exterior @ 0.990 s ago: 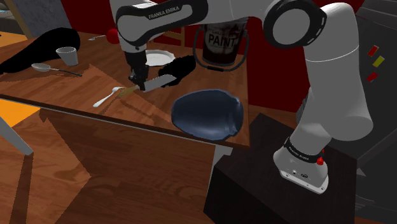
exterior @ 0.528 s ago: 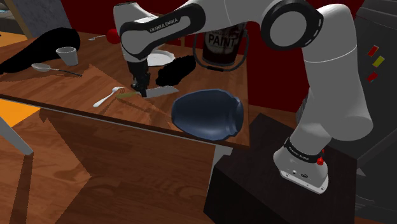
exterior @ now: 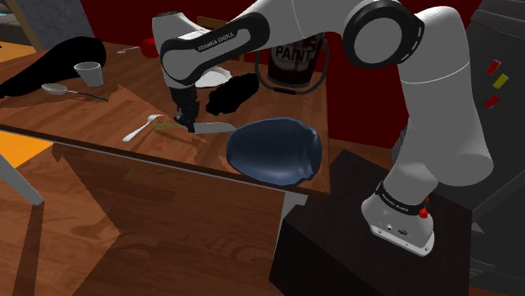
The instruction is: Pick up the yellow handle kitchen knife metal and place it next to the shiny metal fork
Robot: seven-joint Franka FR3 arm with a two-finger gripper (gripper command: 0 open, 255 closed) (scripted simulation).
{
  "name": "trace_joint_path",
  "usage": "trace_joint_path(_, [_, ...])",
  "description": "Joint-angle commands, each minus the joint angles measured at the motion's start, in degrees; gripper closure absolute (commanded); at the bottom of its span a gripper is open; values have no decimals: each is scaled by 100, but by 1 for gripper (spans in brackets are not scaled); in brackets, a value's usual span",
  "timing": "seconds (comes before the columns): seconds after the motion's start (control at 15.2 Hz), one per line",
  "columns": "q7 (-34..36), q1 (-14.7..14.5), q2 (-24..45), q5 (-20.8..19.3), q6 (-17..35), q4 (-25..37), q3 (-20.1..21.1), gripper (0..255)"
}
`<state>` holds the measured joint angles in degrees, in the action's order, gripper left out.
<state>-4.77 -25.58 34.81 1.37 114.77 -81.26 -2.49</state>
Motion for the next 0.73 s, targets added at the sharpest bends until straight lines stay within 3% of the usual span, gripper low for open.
trace_joint_path(0.0, [0,0,1,0,2,-1,0,255])
trace_joint_path(0.07, [0,0,0,0,1,0,0,255])
trace_joint_path(0.13, [0,0,0,0,1,0,0,0])
trace_joint_path(0.46, [0,0,0,0,1,0,0,0])
trace_joint_path(0.66, [6,0,-154,-8,-489,335,-5,0])
